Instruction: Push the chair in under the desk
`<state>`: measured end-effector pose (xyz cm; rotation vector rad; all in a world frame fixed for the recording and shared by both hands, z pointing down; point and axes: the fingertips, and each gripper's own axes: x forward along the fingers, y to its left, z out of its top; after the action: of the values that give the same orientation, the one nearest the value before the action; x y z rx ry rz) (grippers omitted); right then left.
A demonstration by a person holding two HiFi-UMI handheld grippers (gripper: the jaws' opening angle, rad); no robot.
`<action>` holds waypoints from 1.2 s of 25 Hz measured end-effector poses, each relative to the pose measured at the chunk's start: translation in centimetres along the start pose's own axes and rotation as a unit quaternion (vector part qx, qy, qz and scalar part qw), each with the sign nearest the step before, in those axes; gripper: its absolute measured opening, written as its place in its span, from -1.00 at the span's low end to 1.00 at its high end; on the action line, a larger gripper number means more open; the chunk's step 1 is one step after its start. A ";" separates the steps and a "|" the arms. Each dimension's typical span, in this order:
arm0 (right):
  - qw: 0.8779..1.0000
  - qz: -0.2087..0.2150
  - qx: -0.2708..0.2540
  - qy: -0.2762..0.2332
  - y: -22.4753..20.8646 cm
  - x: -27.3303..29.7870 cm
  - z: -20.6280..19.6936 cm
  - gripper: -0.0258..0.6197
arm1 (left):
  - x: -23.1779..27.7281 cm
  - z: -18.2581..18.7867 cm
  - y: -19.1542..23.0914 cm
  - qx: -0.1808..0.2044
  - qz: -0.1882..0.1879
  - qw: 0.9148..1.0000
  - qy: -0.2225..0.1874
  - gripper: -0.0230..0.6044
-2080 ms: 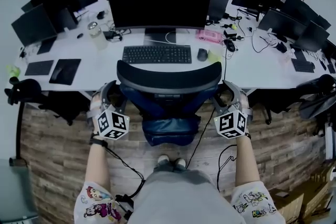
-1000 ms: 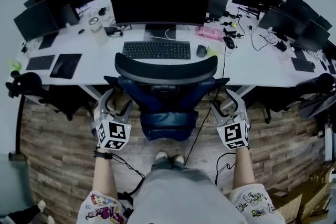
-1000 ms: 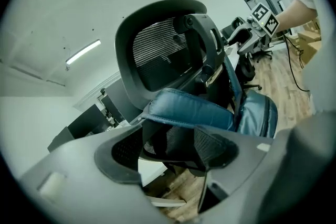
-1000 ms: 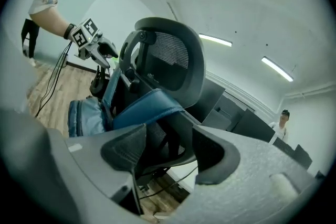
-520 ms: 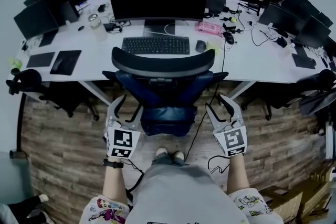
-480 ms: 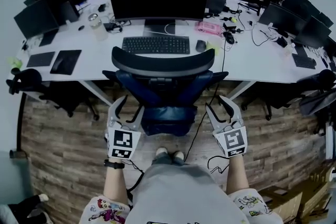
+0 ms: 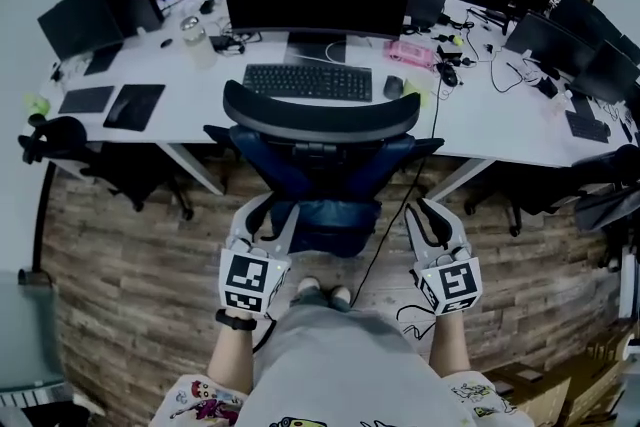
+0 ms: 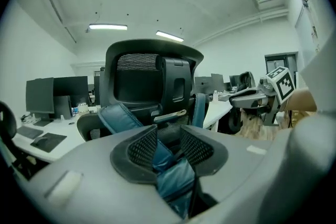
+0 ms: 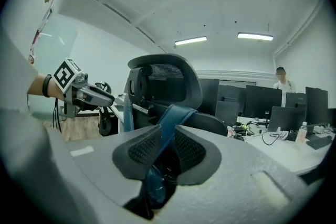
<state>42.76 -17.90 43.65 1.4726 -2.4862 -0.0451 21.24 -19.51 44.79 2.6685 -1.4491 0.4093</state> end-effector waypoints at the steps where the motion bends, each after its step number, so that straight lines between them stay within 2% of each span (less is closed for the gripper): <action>1: 1.000 0.001 0.005 -0.001 0.1 -0.1 -0.1 -0.70 | 0.0 0.0 -0.3 -0.004 -0.003 1.000 0.000 -0.52; 12: 1.000 0.004 0.027 -0.010 0.6 -0.6 -0.2 -0.92 | -0.3 1.0 -2.5 -0.037 -0.032 0.999 -0.020 -0.91; 17: 0.999 -0.003 0.046 -0.024 0.5 -0.8 0.1 -0.92 | -0.3 1.5 -3.2 -0.044 -0.046 0.997 -0.032 -0.89; 23: 0.998 0.001 0.055 -0.031 0.9 -1.0 0.7 -0.92 | -0.6 2.8 -3.6 -0.038 -0.041 0.997 -0.055 -0.89; 30: 0.998 0.002 0.057 -0.038 1.1 -1.1 1.1 -0.92 | -0.7 2.8 -3.7 -0.038 -0.049 0.996 -0.060 -0.89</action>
<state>42.04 -16.48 42.53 1.5371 -2.5923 0.0418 24.57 -17.46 42.10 2.7298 -1.3277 0.1866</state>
